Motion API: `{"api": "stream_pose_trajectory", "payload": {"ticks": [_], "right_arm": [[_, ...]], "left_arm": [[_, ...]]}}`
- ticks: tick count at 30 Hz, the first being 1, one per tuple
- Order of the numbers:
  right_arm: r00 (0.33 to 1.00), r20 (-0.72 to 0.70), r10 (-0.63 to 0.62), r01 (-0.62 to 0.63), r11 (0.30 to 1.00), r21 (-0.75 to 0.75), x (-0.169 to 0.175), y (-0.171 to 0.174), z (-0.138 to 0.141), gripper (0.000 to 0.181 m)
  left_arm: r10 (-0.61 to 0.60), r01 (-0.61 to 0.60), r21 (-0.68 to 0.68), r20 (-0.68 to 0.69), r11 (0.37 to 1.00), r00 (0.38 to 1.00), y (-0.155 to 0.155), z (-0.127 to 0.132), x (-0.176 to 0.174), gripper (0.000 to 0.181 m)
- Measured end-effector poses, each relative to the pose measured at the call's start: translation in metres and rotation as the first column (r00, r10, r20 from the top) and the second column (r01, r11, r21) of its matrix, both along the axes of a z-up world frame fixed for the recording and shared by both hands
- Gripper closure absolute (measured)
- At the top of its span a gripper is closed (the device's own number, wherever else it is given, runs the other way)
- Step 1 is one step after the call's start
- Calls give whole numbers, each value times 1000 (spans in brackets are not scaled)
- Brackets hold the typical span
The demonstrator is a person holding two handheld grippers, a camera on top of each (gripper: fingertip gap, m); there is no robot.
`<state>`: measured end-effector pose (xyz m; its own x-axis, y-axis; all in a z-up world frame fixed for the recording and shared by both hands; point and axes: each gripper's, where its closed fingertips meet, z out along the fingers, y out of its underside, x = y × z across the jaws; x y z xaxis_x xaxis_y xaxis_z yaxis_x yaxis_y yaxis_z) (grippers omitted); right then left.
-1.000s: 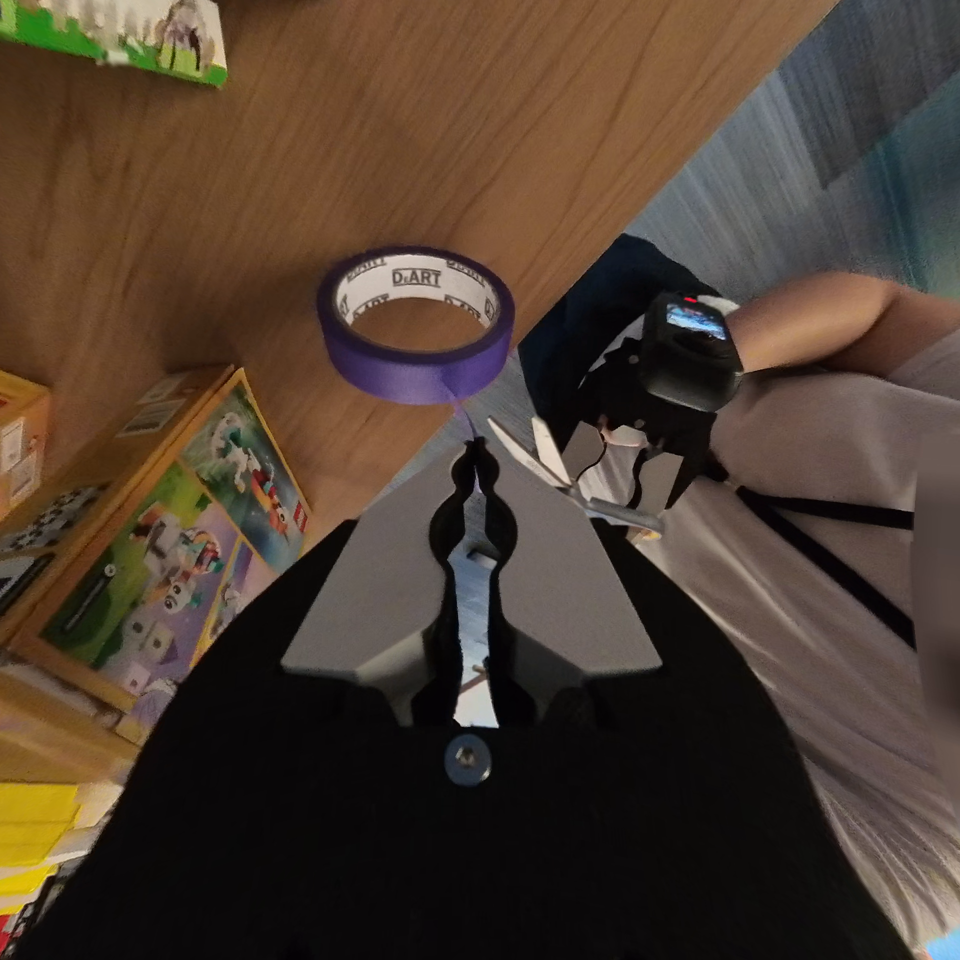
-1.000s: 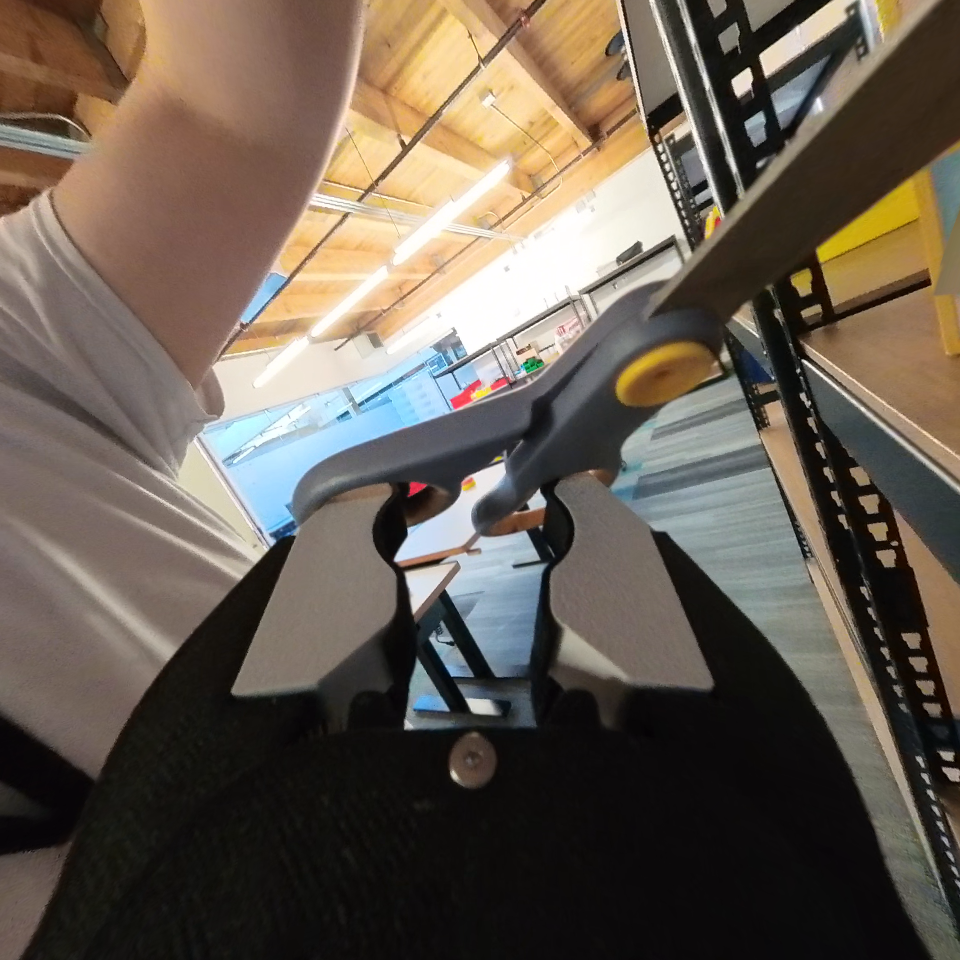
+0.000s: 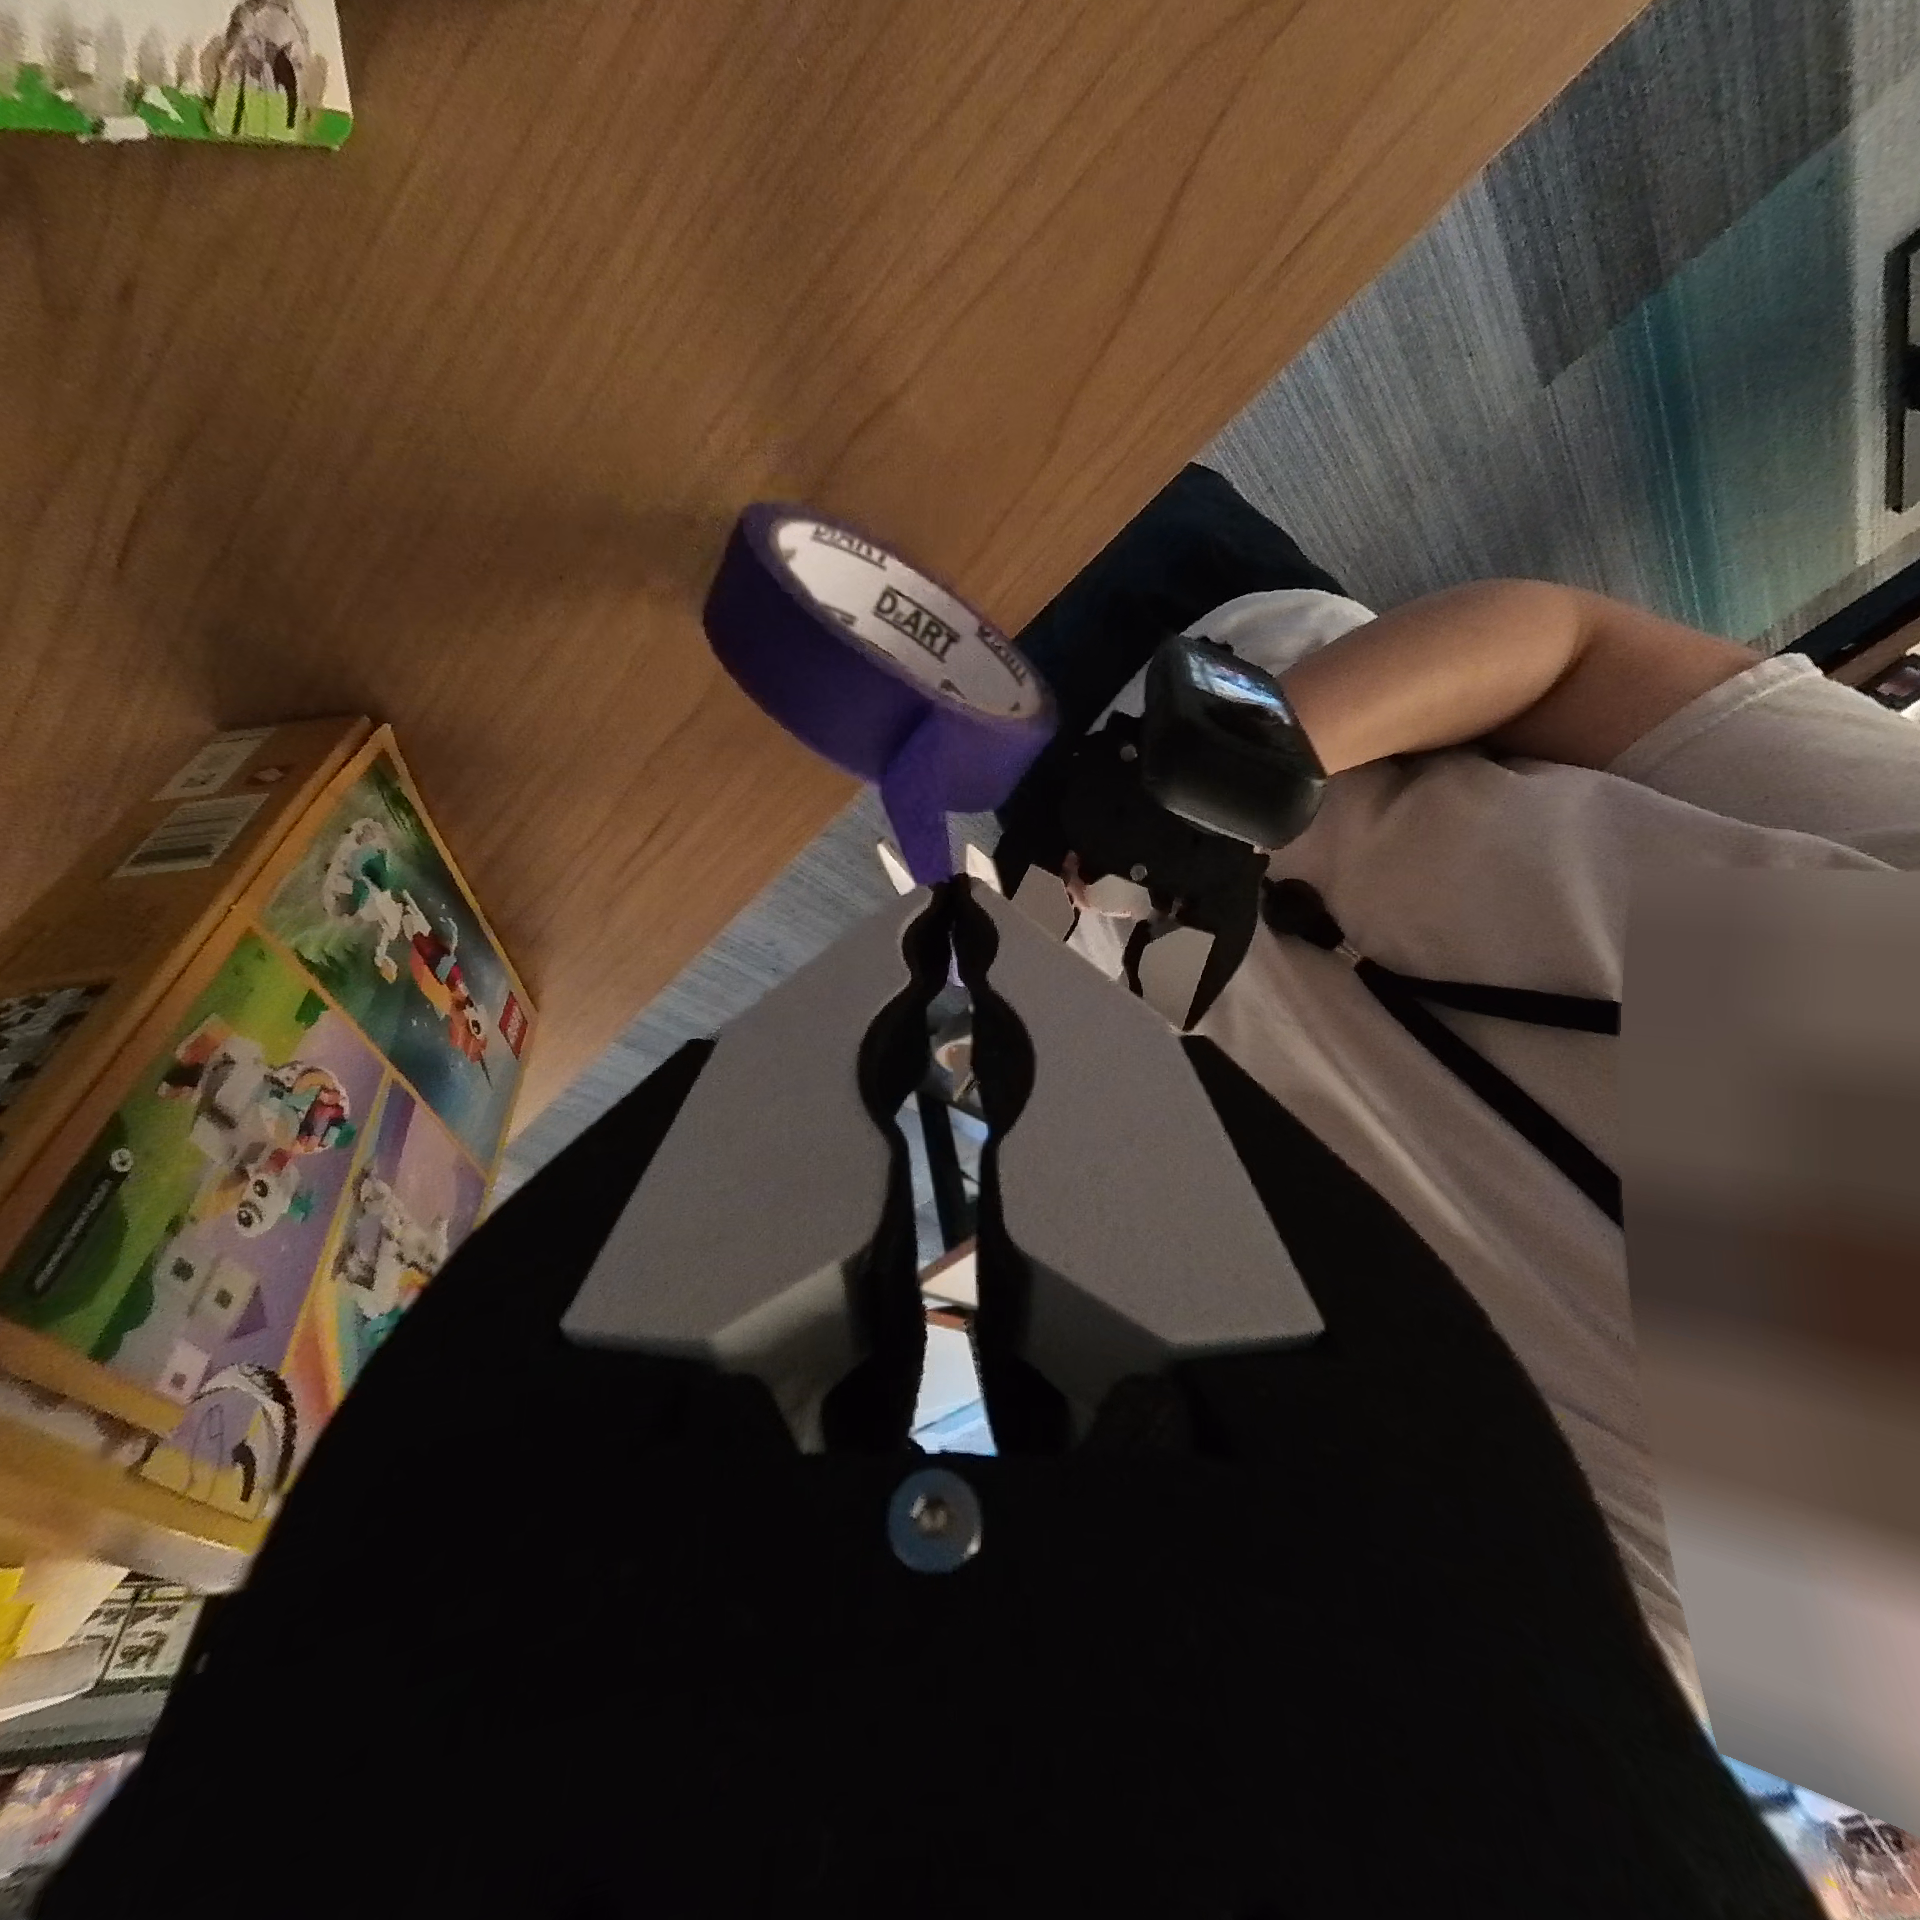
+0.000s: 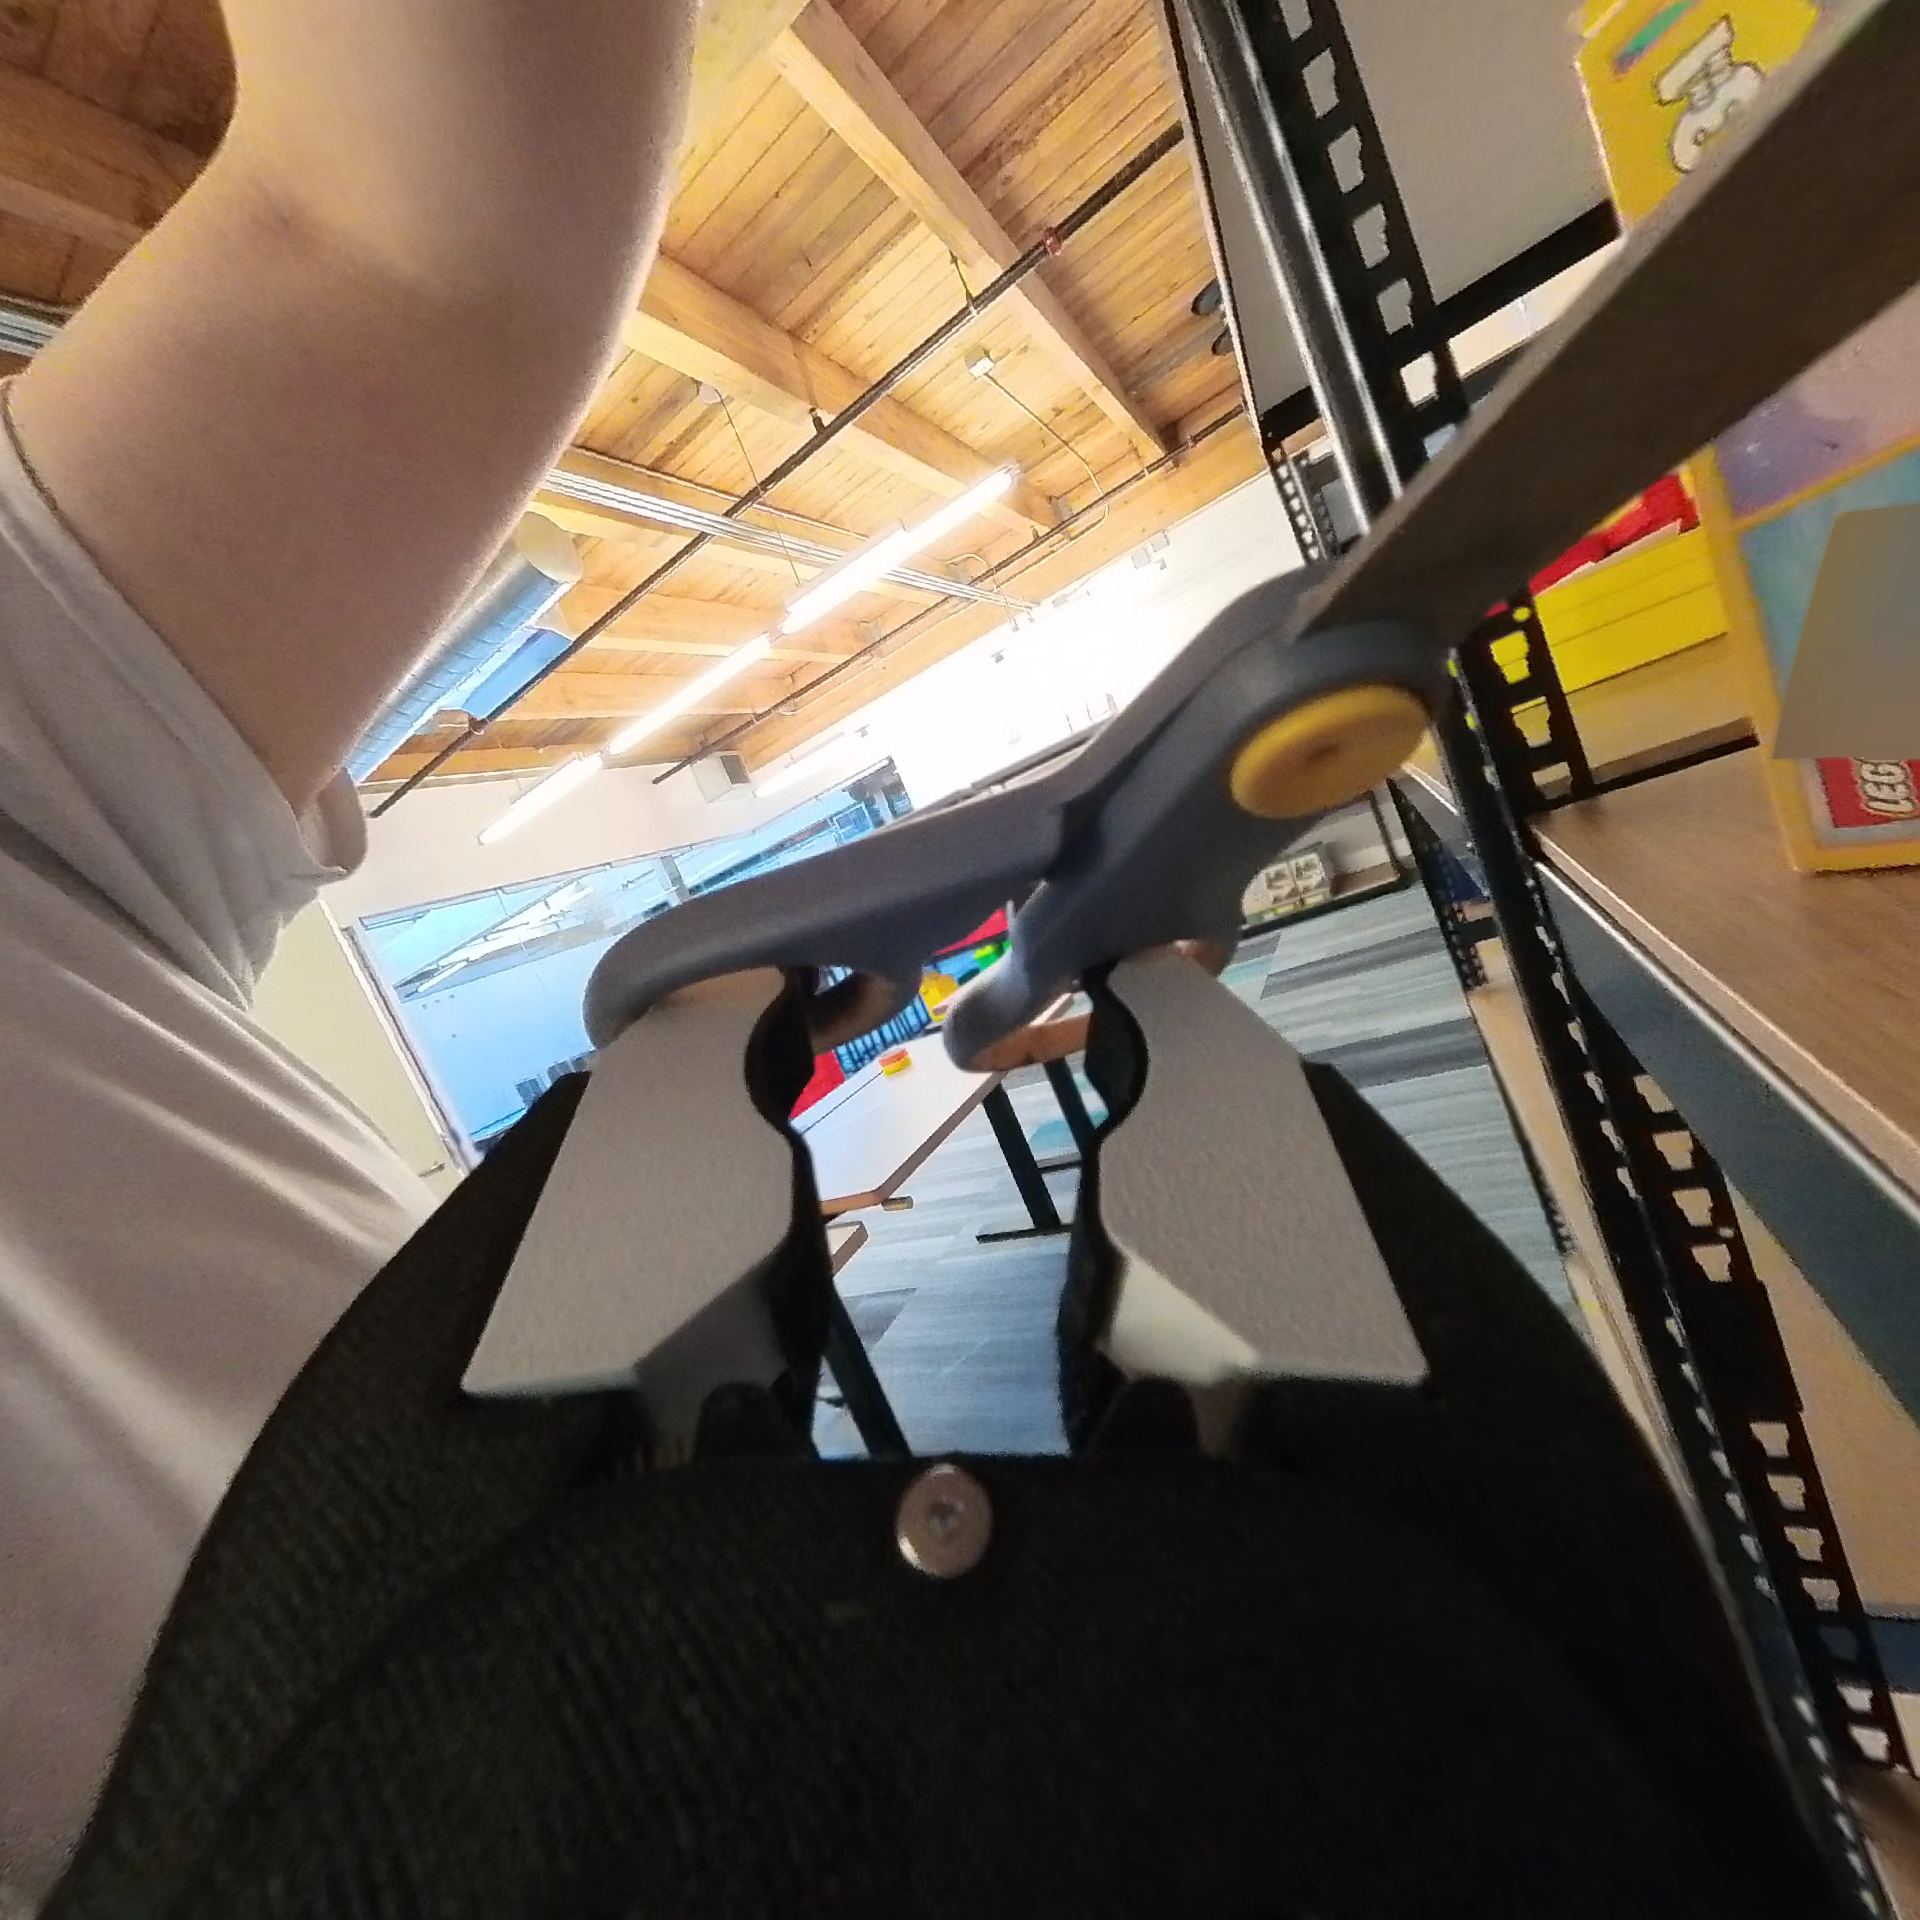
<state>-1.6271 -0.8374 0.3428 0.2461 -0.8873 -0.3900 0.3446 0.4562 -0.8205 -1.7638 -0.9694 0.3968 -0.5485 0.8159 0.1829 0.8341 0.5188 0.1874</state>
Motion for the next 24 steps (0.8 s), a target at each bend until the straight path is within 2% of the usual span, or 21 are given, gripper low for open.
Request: {"api": "stream_pose_trajectory", "payload": {"ticks": [14,24], "right_arm": [[999,30,-26,26,1000,-4,-7,-9,7,133],[997,57,46,-47,999,24,-8,-11,10,133]], "left_arm": [[-5,4,29,11,1000,1000,4,-3,7,181],[-16,15,20,19,1000,1000,0,-1,13,181]]}}
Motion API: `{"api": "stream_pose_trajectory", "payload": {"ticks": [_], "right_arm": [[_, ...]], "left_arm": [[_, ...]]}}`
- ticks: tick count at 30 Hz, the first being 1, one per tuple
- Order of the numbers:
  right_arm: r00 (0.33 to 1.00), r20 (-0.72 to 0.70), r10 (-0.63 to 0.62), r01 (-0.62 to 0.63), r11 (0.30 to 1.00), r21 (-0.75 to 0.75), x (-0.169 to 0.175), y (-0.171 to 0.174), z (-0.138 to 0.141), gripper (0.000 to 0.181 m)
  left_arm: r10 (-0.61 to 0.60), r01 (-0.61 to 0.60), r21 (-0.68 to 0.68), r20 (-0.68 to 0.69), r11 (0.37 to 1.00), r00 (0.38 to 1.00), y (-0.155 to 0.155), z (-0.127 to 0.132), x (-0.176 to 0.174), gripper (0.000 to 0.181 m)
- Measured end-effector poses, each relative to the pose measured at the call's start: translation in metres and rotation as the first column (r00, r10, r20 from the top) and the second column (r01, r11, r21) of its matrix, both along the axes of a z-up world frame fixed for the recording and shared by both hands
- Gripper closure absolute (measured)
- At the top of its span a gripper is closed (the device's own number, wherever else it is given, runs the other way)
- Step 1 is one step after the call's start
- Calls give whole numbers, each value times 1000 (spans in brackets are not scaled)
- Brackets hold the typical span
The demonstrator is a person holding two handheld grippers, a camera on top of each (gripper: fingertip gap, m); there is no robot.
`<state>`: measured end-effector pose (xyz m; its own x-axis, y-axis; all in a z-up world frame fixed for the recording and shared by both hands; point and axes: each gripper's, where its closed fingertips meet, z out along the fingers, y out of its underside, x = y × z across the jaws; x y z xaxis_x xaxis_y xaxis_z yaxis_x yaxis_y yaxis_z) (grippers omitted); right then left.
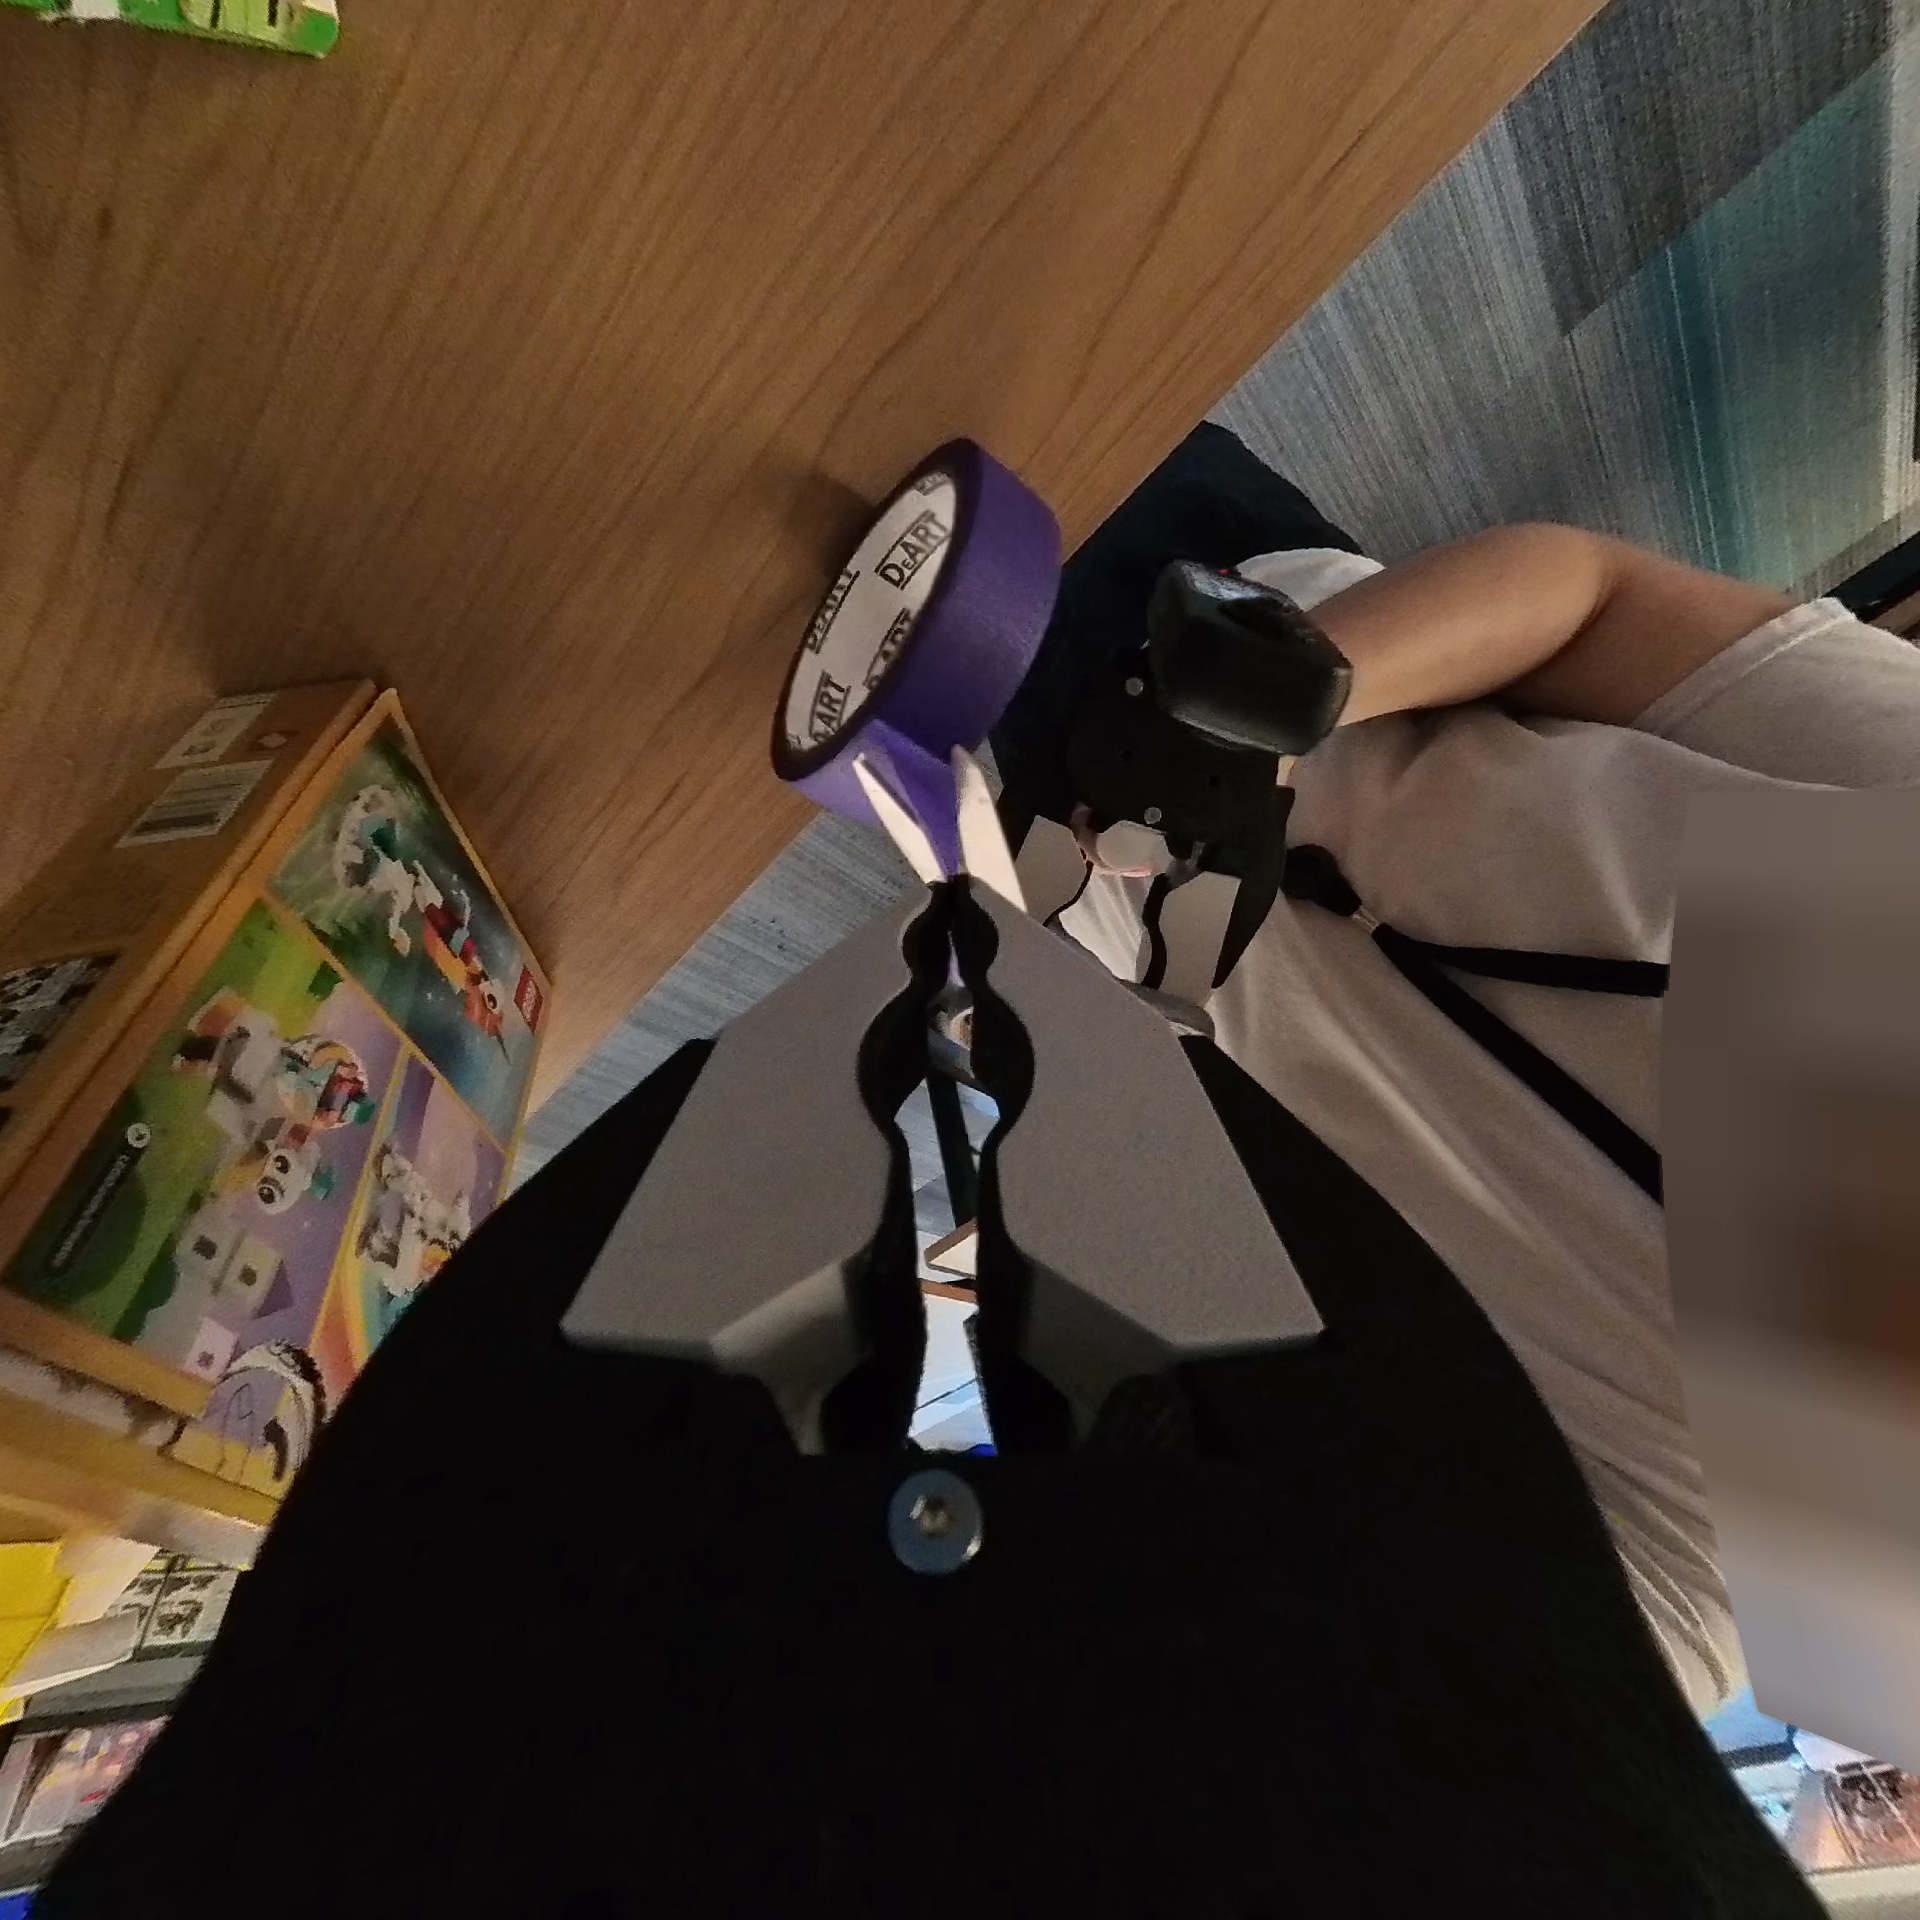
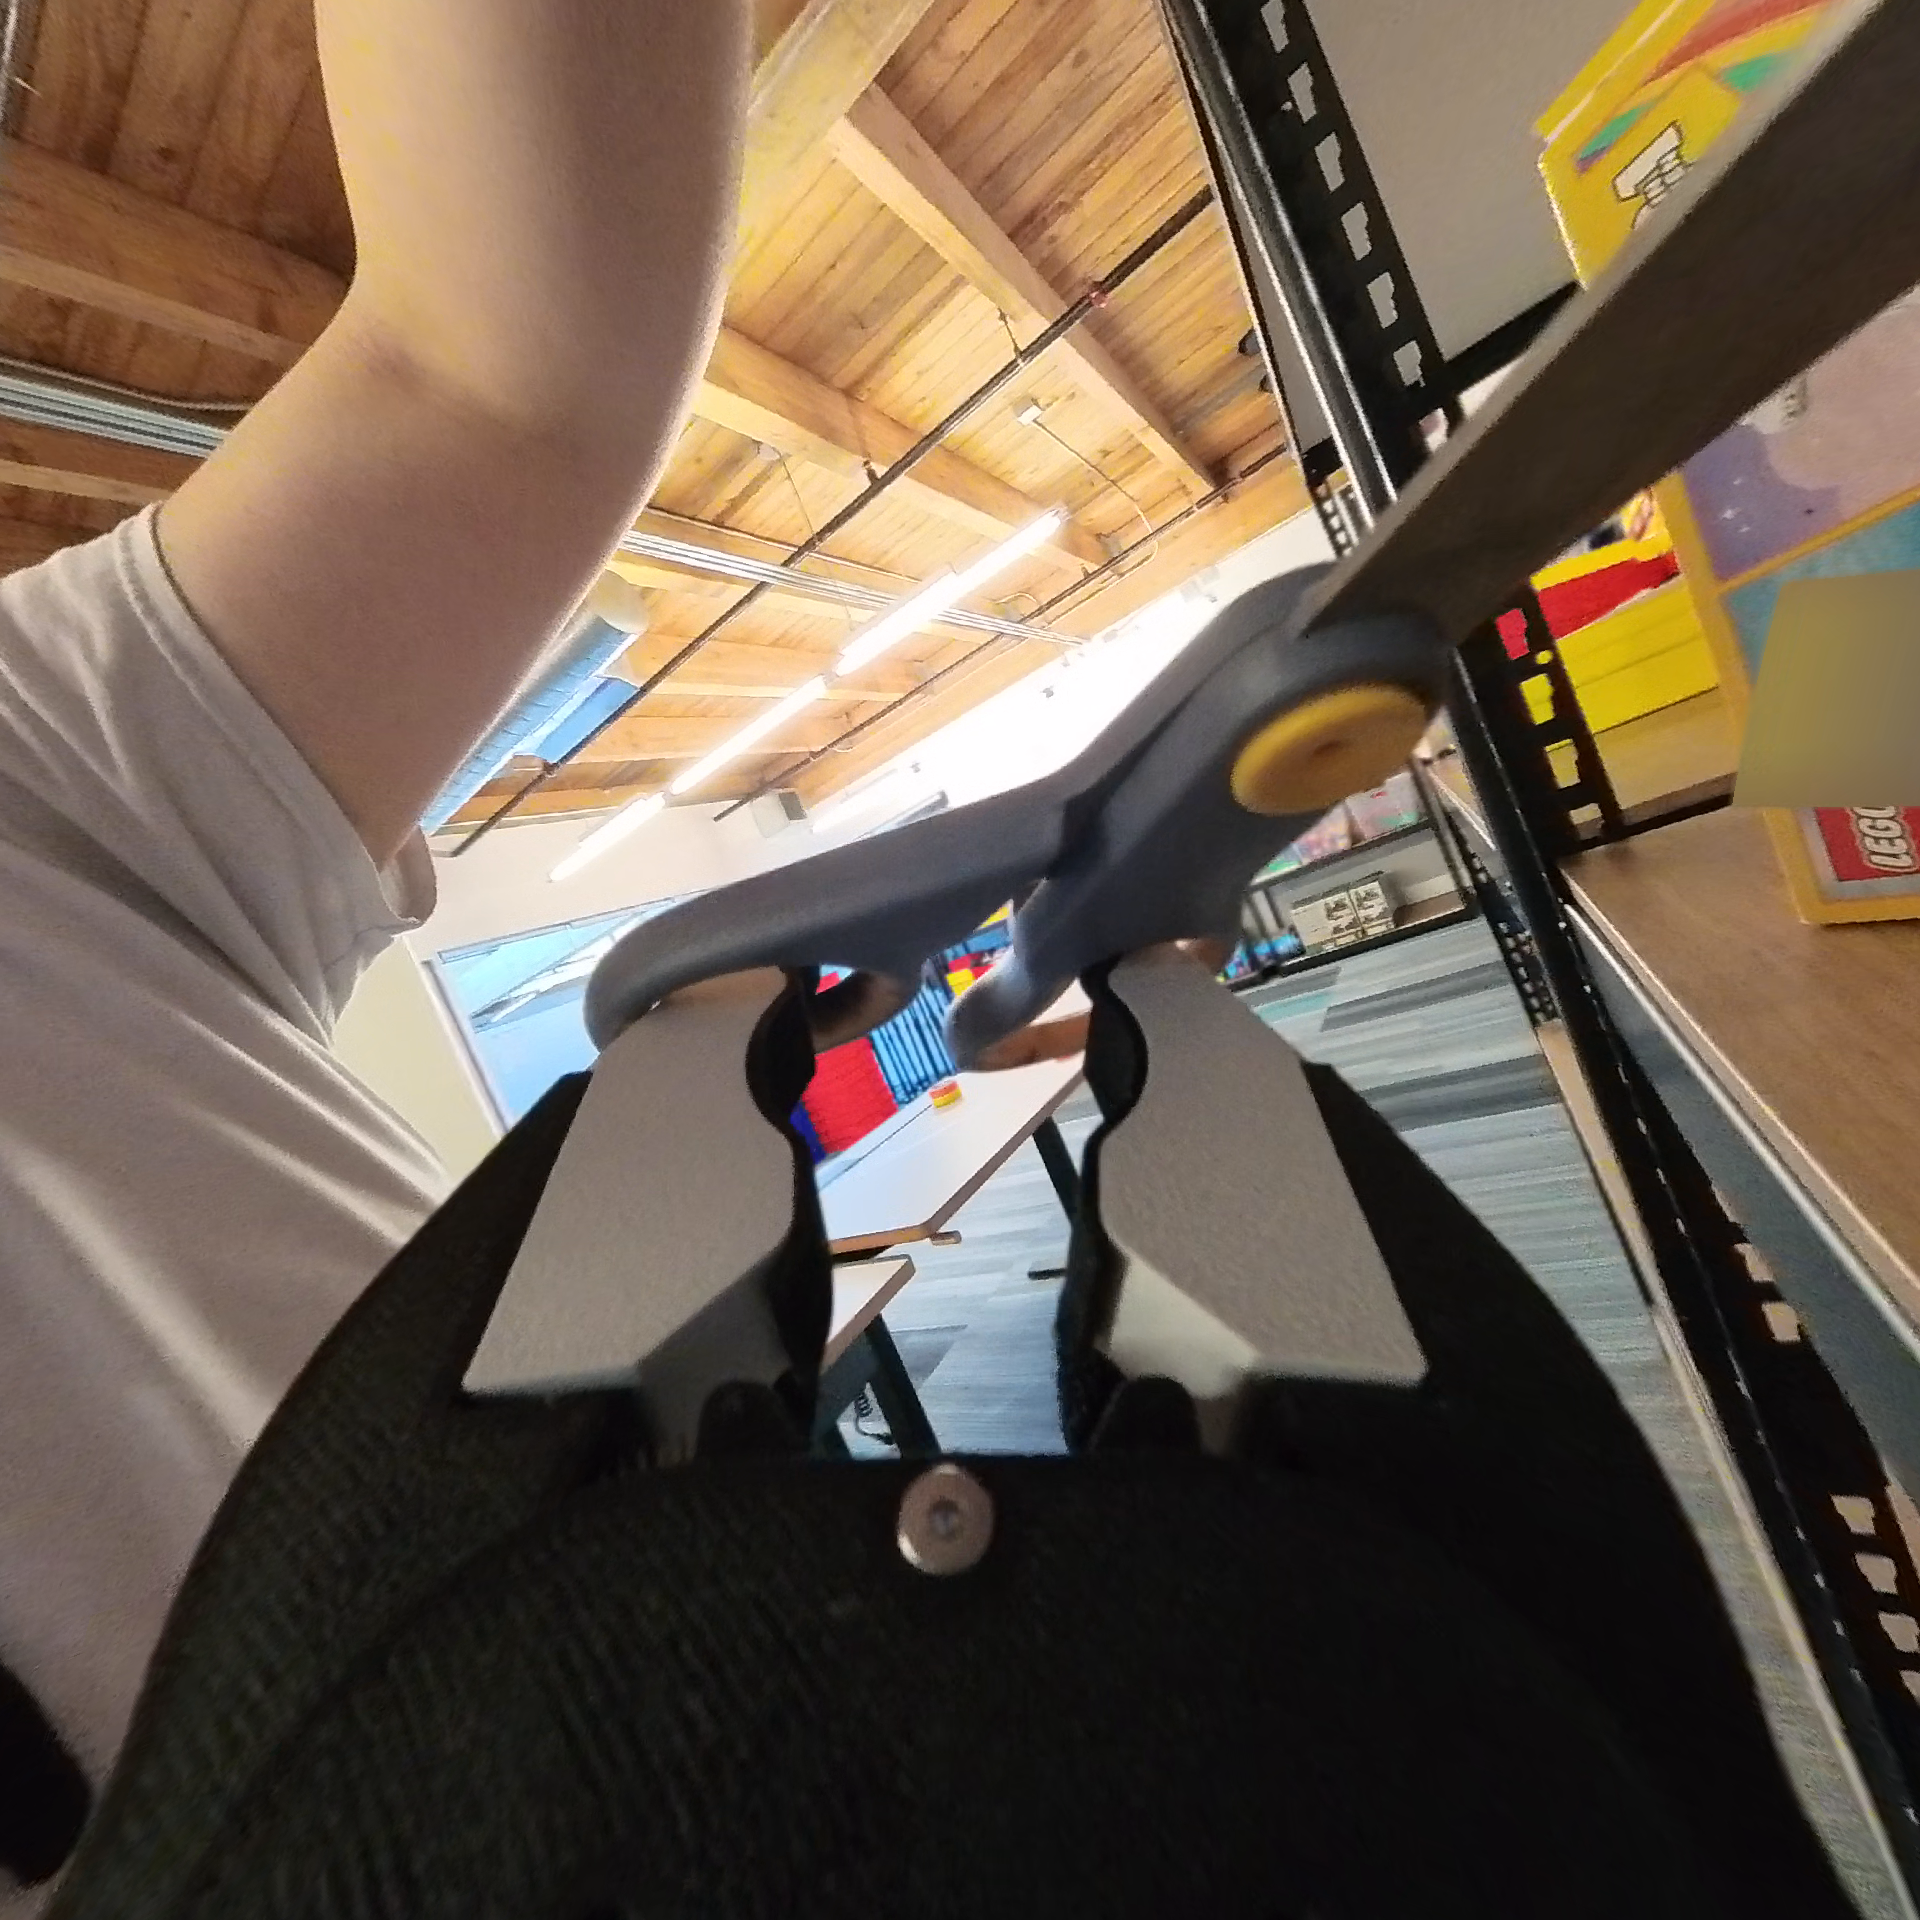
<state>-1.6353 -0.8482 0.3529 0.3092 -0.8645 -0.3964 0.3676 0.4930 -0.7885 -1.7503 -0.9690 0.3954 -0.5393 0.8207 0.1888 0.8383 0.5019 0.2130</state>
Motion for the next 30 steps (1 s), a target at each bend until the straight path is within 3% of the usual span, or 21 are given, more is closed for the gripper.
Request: {"api": "stream_pose_trajectory", "payload": {"ticks": [30], "right_arm": [[999,-4,37,-36,998,43,-1,-10,2,144]], "left_arm": [[-1,1,8,1,1000,1000,-3,-1,8,181]]}}
